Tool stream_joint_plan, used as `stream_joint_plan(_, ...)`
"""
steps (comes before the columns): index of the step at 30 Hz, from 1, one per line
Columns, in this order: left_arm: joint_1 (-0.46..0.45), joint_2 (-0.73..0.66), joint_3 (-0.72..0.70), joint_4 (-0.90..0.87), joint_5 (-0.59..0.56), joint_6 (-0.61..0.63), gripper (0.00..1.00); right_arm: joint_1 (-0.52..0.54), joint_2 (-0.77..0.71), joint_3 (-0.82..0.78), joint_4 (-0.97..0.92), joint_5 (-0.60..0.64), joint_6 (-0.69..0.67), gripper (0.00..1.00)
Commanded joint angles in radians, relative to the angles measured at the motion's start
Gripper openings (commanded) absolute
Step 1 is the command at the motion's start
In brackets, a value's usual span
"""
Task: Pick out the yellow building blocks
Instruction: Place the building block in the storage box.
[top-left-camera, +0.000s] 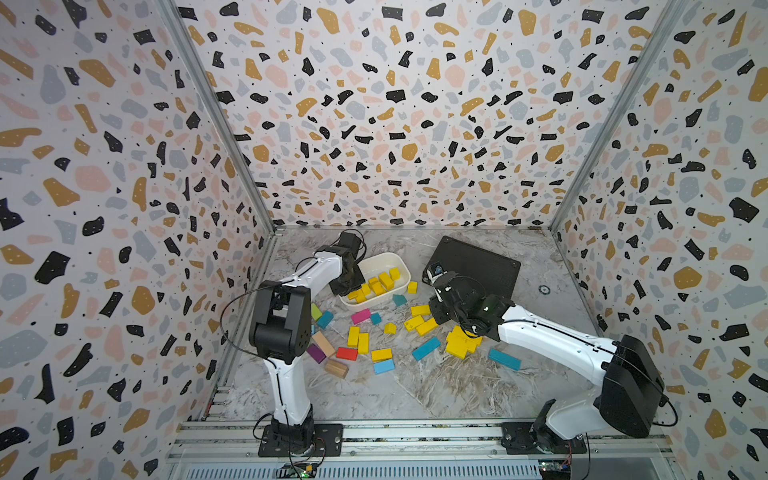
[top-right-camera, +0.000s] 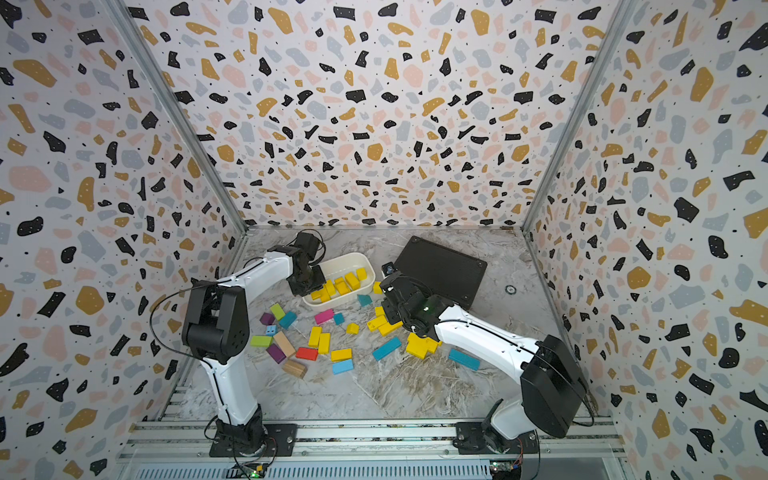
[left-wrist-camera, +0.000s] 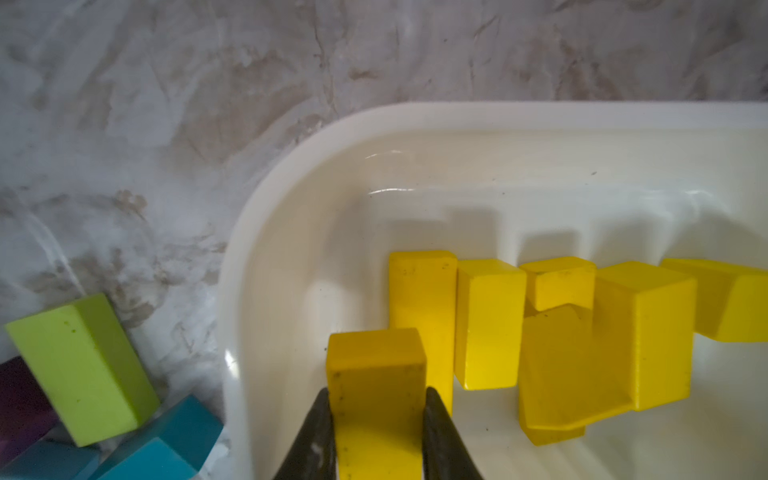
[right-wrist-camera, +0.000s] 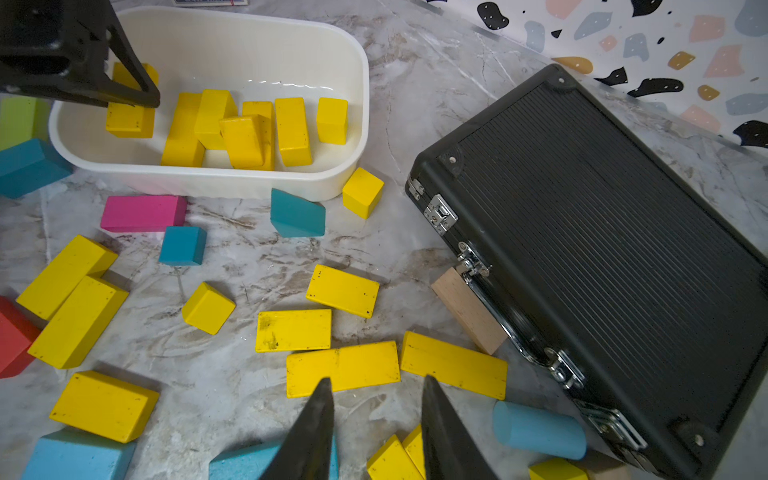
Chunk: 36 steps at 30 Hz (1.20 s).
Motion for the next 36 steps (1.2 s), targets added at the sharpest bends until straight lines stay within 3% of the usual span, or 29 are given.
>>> stream_joint_plan(1,0.000,0.022,0.046,-0.014,-0.008,-0.007,0.24,0.003,-0.049,-0.013,-0.026,0.024,0.014,0.37)
stream_joint_plan(6,0.000,0.016,0.041,-0.015,-0.015,-0.005,0.40,0.002,-0.056,-0.019,-0.031,0.028,0.022,0.37)
stream_joint_plan(10,-0.001,-0.010,0.046,-0.019,-0.022,0.001,0.45,0.003,-0.057,-0.021,-0.030,0.030,0.022,0.37)
stream_joint_plan(17,0.000,-0.148,0.004,-0.005,-0.052,0.012,0.47,0.003,-0.042,-0.036,-0.030,0.004,0.014,0.37)
stream_joint_plan(30,0.000,-0.569,-0.349,0.130,-0.015,0.004,0.45,0.003,0.012,-0.082,-0.125,-0.145,-0.063,0.39)
stream_joint_plan(36,-0.001,-0.654,-0.423,0.149,-0.051,-0.002,0.45,0.003,0.037,-0.092,-0.192,-0.257,-0.140,0.39)
